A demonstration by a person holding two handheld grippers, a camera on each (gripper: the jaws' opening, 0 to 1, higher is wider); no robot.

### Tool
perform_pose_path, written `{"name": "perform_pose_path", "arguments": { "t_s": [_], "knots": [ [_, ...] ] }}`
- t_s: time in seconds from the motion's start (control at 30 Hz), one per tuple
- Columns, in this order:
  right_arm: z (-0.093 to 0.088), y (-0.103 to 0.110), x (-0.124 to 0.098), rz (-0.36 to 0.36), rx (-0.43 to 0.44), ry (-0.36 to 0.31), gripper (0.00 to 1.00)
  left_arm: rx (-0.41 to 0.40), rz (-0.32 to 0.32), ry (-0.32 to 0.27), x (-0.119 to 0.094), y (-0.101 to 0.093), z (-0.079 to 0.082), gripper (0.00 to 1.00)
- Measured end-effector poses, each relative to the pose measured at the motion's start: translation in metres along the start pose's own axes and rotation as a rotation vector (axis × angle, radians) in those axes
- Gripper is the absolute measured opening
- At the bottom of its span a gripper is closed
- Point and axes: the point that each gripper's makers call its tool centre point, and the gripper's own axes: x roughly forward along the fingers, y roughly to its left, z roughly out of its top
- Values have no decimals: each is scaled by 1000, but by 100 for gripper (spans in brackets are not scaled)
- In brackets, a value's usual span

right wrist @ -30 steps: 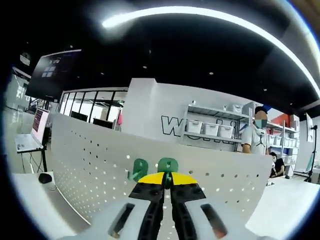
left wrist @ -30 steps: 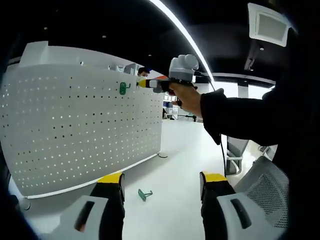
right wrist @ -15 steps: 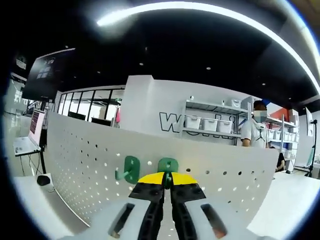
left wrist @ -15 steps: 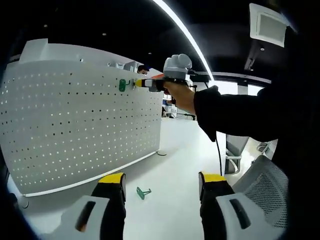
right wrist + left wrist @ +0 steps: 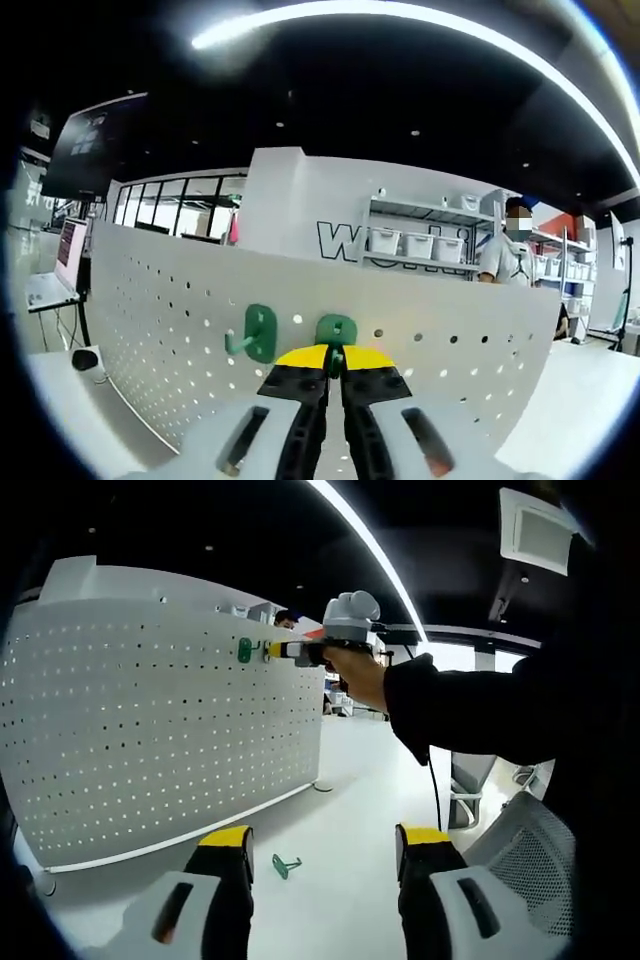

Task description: Insert the hook assembly into the mounting plate slot until the hook locks in place.

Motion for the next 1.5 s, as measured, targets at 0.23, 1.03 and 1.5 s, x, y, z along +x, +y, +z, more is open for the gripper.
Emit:
{"name": "perform_pose_path", "arguments": {
  "t_s": [0.23, 1.03, 1.5],
  "knots": [
    [0, 0, 1, -9, -18, 8, 1, -3, 0, -5, 0, 1, 1, 58],
    [-5, 3, 5, 49, -152, 195, 5, -3, -24, -10, 1, -5, 2, 57],
    [-7, 4, -4, 39, -164, 169, 6, 2, -26, -16, 0, -5, 4, 56]
  ]
}}
